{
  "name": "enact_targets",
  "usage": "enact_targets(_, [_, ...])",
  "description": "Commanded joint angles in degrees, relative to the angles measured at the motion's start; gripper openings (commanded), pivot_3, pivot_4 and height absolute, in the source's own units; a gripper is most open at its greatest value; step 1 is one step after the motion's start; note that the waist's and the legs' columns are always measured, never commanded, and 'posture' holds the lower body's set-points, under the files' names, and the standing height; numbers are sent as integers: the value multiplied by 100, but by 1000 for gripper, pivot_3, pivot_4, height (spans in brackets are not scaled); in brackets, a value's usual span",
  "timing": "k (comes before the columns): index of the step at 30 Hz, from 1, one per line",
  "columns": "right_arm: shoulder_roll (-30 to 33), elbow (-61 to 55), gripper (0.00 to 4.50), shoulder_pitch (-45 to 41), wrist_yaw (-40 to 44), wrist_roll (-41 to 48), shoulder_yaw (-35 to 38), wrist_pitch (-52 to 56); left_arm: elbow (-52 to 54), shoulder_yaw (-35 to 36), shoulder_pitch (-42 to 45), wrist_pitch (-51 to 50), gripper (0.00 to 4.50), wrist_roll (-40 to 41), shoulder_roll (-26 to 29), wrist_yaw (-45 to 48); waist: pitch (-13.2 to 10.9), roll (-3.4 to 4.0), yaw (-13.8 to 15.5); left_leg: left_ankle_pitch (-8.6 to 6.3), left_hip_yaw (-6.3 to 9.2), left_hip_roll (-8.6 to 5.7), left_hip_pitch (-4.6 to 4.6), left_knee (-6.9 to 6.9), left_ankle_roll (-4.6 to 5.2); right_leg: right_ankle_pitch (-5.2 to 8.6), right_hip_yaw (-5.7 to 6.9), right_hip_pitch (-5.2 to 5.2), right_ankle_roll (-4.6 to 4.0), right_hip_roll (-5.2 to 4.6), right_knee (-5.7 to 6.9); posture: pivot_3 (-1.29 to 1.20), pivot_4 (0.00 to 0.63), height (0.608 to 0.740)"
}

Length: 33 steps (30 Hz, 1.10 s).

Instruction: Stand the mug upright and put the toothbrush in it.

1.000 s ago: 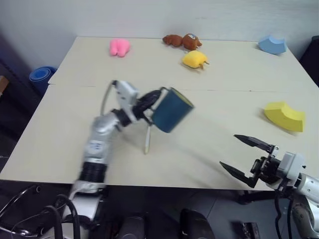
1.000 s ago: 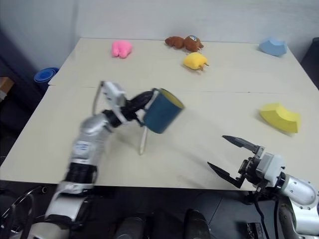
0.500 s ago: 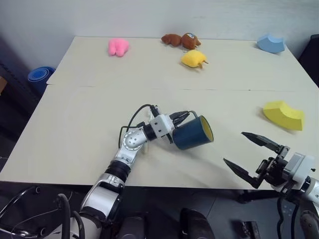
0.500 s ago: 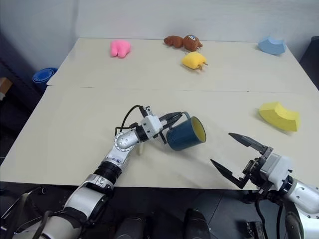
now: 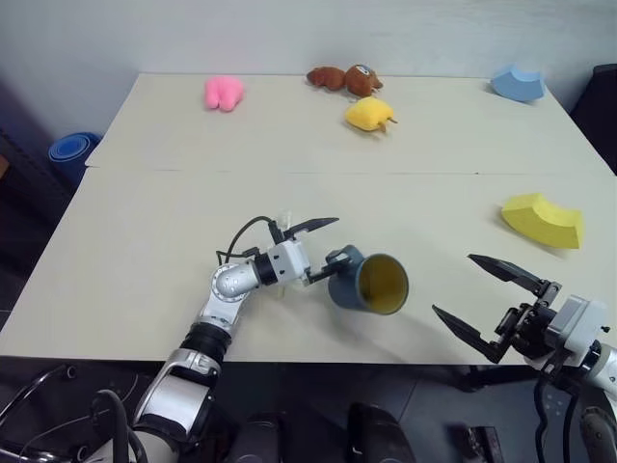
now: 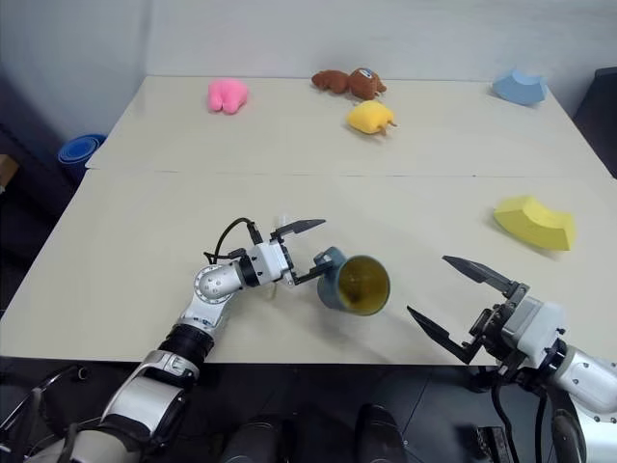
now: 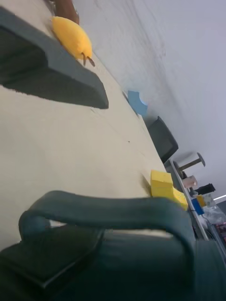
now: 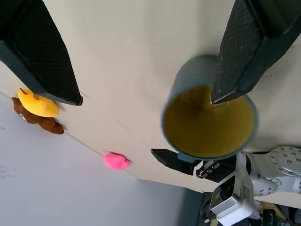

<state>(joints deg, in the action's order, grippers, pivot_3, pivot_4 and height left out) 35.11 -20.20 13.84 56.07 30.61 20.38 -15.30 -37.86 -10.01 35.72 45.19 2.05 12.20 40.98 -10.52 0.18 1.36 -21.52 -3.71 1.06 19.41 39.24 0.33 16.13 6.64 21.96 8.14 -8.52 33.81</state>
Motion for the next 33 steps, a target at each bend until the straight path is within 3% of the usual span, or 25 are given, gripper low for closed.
enact_targets(1, [-12,-105,4500,-54,-27,33,28,-61,159,91,-156,-217,4473,98,98,-3,0,1,2,0,0,0,0,0,0,0,0,0,0,0,1,0,150,740])
enact_targets(11, [18,-99,4500,-164,-2,129,8,115,1490,334,-450,-2159,4473,1081,724,943,0,0,7,0,1,1,3,1,0,0,0,1,0,0,3,0,150,740])
enact_targets(14, [76,-68,4500,-202,176,308,-40,273,2558,609,-807,-3371,4473,1730,1366,1343,-1,-1,0,0,5,5,5,2,0,0,1,2,0,0,4,0,150,740])
enact_targets(19, [251,35,4500,-258,624,725,13,573,3968,1607,-1662,-5100,4473,2761,2443,1255,-3,3,-69,-4,13,18,-3,-1,-7,0,2,5,0,4,19,0,150,740])
enact_targets(24, [297,174,4500,-412,931,632,1,396,4354,3420,-3239,-6083,4473,3026,3385,946,-5,2,-68,-12,38,20,-11,-1,-11,0,-3,0,0,5,16,0,150,740])
enact_targets(30, [204,426,4500,-586,1059,394,75,-100,4588,5151,-5273,-6656,4473,2921,3323,675,-8,0,-124,-28,45,38,-13,-1,-14,1,-3,3,-1,11,8,0,150,740])
enact_targets(33, [326,504,4500,-526,1152,571,60,164,5183,5350,-5687,-7224,4473,3174,3235,374,-9,-3,-81,-37,35,57,-13,-1,-15,1,2,3,-1,11,6,0,150,740])
